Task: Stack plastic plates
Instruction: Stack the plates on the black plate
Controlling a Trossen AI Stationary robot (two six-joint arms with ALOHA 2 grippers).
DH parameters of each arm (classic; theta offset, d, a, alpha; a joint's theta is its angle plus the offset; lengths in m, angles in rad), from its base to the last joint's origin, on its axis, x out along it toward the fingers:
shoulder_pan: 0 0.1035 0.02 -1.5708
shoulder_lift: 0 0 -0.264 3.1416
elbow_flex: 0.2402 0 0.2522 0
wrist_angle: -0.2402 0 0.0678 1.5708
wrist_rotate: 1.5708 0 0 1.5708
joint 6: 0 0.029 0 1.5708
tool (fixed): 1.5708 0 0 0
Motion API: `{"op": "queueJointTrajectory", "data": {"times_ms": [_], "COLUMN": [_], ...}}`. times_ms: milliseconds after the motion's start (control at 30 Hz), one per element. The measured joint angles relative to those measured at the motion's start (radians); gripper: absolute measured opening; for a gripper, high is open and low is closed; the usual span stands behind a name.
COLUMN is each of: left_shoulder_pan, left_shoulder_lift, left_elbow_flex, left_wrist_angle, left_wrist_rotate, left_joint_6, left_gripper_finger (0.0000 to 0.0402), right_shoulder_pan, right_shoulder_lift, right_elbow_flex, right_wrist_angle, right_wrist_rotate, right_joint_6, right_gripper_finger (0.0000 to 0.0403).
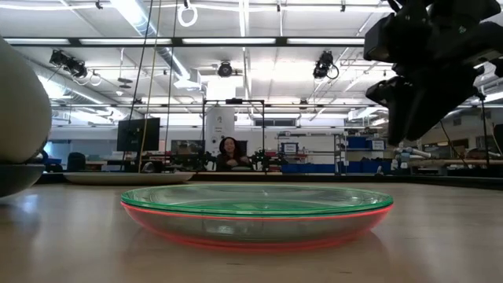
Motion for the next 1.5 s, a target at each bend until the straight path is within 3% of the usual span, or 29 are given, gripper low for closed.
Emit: {"op": "queueJointTrajectory", "data": {"times_ms": [100, 500, 667, 900, 1500], "left_shoulder_pan": [0.004, 0.013, 0.014, 0.014, 0.05], "left_shoulder_lift": [0.0, -0.003, -0.002, -0.003, 0.0], "left_elbow_flex": [-0.034, -0.213, -0.253, -0.254, -0.364], "left_wrist_angle": [-0.071, -0.068, -0.069, -0.07, -0.052], "left_wrist_rotate": [0.008, 0.065, 0.062, 0.052, 0.047], "left_joint_6": [-0.005, 0.011, 0.041, 0.045, 0.024], "left_gripper_finger": [0.0171, 0.0162, 0.0118, 0.0019, 0.0027], "right_shoulder_pan": [0.005, 0.047, 0.048, 0.048, 0.012], "right_shoulder_lift": [0.0, 0.0, 0.0, 0.0, 0.0], "right_elbow_flex": [0.0, 0.0, 0.0, 0.0, 0.0], "right_wrist_angle": [-0.001, -0.013, -0.034, -0.048, -0.057], "right_wrist_rotate": [-0.026, -0.033, -0.033, -0.025, 0.003], "right_joint_6": [0.025, 0.048, 0.048, 0.039, -0.032], "right_gripper_finger": [0.013, 0.0129, 0.0129, 0.0129, 0.0129]}}
